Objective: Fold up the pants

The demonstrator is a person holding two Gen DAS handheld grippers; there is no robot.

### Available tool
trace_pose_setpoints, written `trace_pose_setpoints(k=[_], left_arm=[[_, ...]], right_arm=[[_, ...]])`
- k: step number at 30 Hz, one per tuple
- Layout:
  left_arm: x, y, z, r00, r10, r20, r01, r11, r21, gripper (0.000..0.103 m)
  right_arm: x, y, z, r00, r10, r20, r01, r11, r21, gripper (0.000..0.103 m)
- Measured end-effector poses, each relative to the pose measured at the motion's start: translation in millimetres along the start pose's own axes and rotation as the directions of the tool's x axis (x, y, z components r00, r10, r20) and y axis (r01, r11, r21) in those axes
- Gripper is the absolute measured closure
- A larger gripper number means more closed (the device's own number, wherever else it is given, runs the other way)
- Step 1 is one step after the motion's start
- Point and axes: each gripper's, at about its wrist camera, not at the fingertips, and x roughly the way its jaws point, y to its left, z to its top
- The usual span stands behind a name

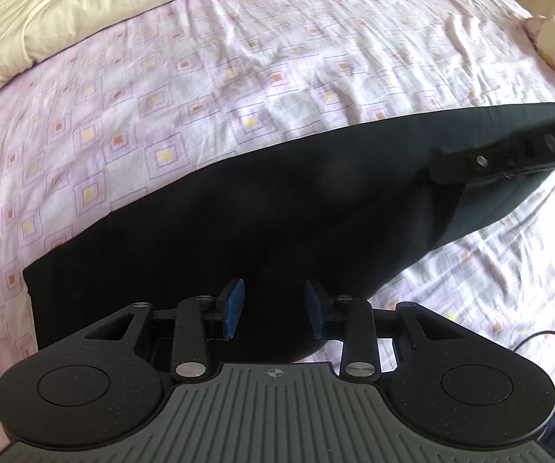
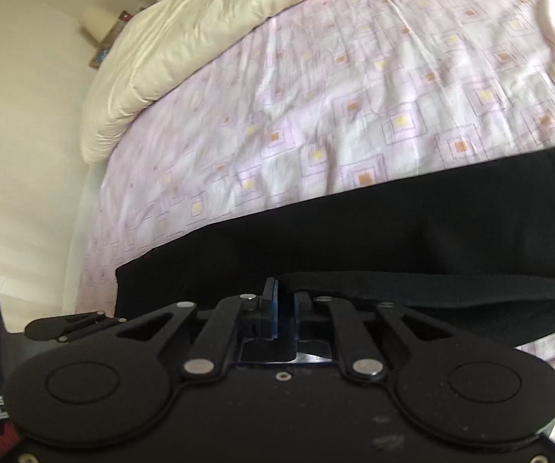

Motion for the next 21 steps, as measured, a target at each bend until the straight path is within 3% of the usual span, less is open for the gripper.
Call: trace_pose_setpoints(k=[3,9,11,13,14,15,17,18,19,21], left_arm=[[7,10,-5,0.999,0.026,-0.023,-0.027,0.999,-0.043,0.069],[27,33,-12,0.994,0.037,-0.107,-0.051,0.990,-0.133,0.069],[28,36,-15,0.993,0.038,-0.111,-0.053,0.989,-0.139,0.069],[29,38,-17,0.993,0.038,-0.115,-0.054,0.989,-0.139,0.069],[29,38,-18,0.992,0.040,-0.120,-0.056,0.989,-0.136,0.069],[31,39,-19,0.991,0.044,-0.126,-0.061,0.990,-0.130,0.069],[32,39,-20,0.990,0.055,-0.133,-0.071,0.991,-0.115,0.068],[32,39,-21,0.990,0.054,-0.131,-0.069,0.991,-0.116,0.069],[33,40,-22,0.990,0.051,-0.132,-0.067,0.990,-0.121,0.069],[32,41,-23,0.990,0.047,-0.133,-0.063,0.990,-0.125,0.069]], right_arm=[[-1,15,-17,1.000,-0.001,-0.021,-0.002,0.990,-0.139,0.046],[19,41,-56,0.997,-0.047,-0.056,0.021,0.918,-0.396,0.043],[25,46,-59,0.996,-0.054,-0.071,0.018,0.901,-0.433,0.054],[25,42,-48,0.991,-0.075,-0.111,0.027,0.926,-0.376,0.098],[23,34,-38,0.988,-0.027,-0.151,-0.015,0.962,-0.272,0.098],[18,17,-23,0.979,0.090,-0.184,-0.104,0.992,-0.069,0.098],[11,-14,-7,0.943,0.272,-0.191,-0.220,0.941,0.256,0.098],[7,-22,-2,0.944,0.278,-0.180,-0.215,0.928,0.303,0.097],[2,-23,1,0.954,0.250,-0.167,-0.198,0.940,0.278,0.093],[-3,-18,2,0.969,0.167,-0.181,-0.140,0.978,0.153,0.090]])
